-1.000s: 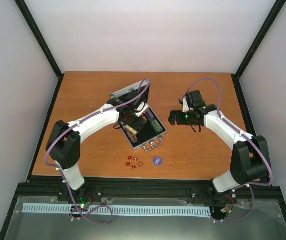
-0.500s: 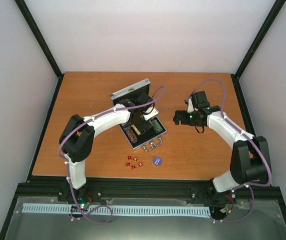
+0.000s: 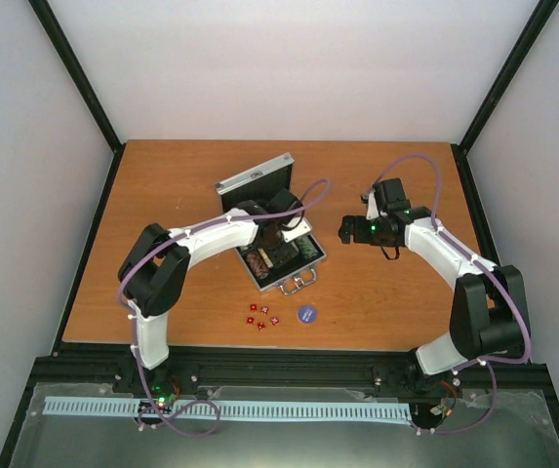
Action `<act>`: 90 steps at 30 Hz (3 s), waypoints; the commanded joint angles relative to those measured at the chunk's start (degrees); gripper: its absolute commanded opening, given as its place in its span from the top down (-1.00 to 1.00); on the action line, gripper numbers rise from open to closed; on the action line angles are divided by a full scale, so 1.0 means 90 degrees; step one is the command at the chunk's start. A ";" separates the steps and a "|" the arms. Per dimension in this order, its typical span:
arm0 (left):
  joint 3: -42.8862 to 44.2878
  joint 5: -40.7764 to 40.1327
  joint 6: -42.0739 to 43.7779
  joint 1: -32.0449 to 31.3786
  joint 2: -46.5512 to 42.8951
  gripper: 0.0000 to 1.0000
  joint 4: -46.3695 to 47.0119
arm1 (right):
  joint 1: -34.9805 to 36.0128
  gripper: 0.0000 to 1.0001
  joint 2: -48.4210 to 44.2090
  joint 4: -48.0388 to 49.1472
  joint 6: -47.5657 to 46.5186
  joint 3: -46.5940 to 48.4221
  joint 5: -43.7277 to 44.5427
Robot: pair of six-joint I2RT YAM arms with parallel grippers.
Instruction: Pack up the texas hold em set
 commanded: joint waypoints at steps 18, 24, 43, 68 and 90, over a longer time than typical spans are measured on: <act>0.0239 0.0234 -0.0081 -0.0285 0.0218 -0.88 0.0150 | -0.0044 -1.00 -0.0131 0.0155 -0.0078 -0.0232 -0.0128; 0.0463 0.0252 -0.0248 -0.0284 -0.0113 -0.96 0.0033 | -0.0042 -1.00 -0.0178 0.0176 -0.0037 -0.0277 -0.0172; 0.0481 0.1625 -0.1465 0.0689 -0.0059 -0.56 0.0075 | -0.0040 -1.00 -0.0156 0.0160 -0.0040 -0.0288 -0.0226; 0.0109 0.1812 -0.1736 0.0760 0.0328 0.09 -0.0149 | -0.0045 -1.00 0.0011 0.0223 -0.0010 -0.0297 -0.0374; 0.0795 0.2039 -0.1528 0.0761 -0.0336 -0.54 -0.0525 | -0.0046 -1.00 0.0043 0.0221 0.0029 -0.0354 -0.0487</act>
